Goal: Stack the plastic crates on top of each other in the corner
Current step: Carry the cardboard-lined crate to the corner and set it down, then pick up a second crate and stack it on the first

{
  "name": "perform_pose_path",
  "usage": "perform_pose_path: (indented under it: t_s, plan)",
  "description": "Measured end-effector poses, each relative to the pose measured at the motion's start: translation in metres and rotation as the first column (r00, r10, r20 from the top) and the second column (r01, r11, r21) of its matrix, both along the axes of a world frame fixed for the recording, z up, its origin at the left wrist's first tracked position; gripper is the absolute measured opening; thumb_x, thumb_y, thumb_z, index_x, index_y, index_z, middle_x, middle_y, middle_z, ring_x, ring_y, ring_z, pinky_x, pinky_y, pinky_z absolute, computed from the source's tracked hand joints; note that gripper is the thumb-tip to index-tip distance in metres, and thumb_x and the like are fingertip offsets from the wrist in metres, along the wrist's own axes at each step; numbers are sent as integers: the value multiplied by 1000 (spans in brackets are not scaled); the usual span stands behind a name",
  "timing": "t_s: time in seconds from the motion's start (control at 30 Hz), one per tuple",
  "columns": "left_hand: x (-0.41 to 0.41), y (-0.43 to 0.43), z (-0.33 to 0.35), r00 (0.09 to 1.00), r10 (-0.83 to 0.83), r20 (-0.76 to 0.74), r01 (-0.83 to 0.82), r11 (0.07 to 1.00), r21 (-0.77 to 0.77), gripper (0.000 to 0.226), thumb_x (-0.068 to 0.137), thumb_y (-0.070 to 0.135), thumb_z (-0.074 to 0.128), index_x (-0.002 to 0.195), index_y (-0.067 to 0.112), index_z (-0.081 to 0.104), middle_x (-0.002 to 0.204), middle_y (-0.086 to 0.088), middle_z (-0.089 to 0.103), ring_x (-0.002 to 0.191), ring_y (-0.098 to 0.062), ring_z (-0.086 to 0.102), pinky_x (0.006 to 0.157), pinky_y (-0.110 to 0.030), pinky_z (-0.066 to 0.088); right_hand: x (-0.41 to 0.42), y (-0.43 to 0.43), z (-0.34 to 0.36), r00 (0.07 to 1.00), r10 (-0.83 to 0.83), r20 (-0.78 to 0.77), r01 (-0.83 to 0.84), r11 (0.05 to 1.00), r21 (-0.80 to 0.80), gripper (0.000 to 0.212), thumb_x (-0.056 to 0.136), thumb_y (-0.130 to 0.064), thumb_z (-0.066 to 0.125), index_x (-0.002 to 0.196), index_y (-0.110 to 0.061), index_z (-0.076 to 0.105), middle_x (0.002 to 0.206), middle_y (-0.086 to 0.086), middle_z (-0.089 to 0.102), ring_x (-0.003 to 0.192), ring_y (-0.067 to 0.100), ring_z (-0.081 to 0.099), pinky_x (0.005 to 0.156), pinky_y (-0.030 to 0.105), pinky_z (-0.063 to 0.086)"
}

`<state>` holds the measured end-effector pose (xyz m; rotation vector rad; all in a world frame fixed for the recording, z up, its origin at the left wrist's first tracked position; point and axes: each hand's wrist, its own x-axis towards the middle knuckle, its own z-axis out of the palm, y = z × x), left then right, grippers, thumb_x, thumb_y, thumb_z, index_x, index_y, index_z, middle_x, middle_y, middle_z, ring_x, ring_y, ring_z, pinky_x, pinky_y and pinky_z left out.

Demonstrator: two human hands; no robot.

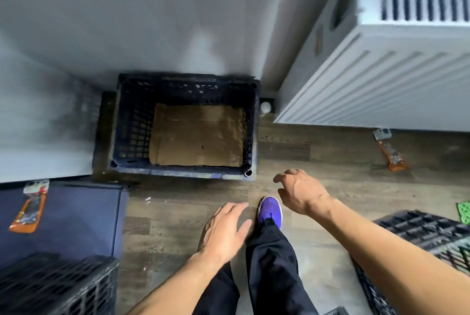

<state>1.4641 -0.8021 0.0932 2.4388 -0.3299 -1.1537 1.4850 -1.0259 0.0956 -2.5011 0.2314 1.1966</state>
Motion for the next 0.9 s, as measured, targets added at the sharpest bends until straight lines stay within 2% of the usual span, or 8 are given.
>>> perform_pose_path:
  t_s: [0.17,0.23,0.5,0.73,0.9]
  plan:
    - [2,-17,8,993,-109,48,111,993,-30,52,97,44,49,147,31,38,142,13,44,134,-12,38,110,-30,33,-39,5,16,976,-215,35,214,977,17,48,93,-25,47,140,-22,45,136,8,51,129,28,41,103,38,41]
    - [7,-25,13,976,-200,84,204,978,-44,54,97,46,48,148,32,37,143,12,44,136,-14,37,111,-33,33,-58,12,24,952,-304,36,303,953,16,50,91,-25,48,141,-22,44,136,8,51,130,28,41,104,40,41]
    - [3,-45,38,831,-517,204,532,846,-27,58,96,49,48,148,30,35,144,7,44,135,-15,38,109,-33,33,-137,44,53,770,-627,119,628,777,32,50,93,-25,47,143,-20,43,137,8,52,130,27,41,105,35,39]
    - [-63,-66,41,668,-720,191,738,674,-38,59,95,48,51,147,25,38,141,1,48,130,-21,43,105,-35,39,-243,59,67,592,-800,98,804,594,-9,49,94,-27,44,143,-22,41,139,5,50,130,27,40,104,39,41]
    - [-137,-69,42,486,-853,191,872,487,-42,60,95,48,49,148,23,36,140,-1,47,129,-22,43,106,-34,38,-335,75,68,472,-880,47,881,471,-40,50,95,-26,44,145,-22,39,142,5,48,132,27,40,105,39,41]
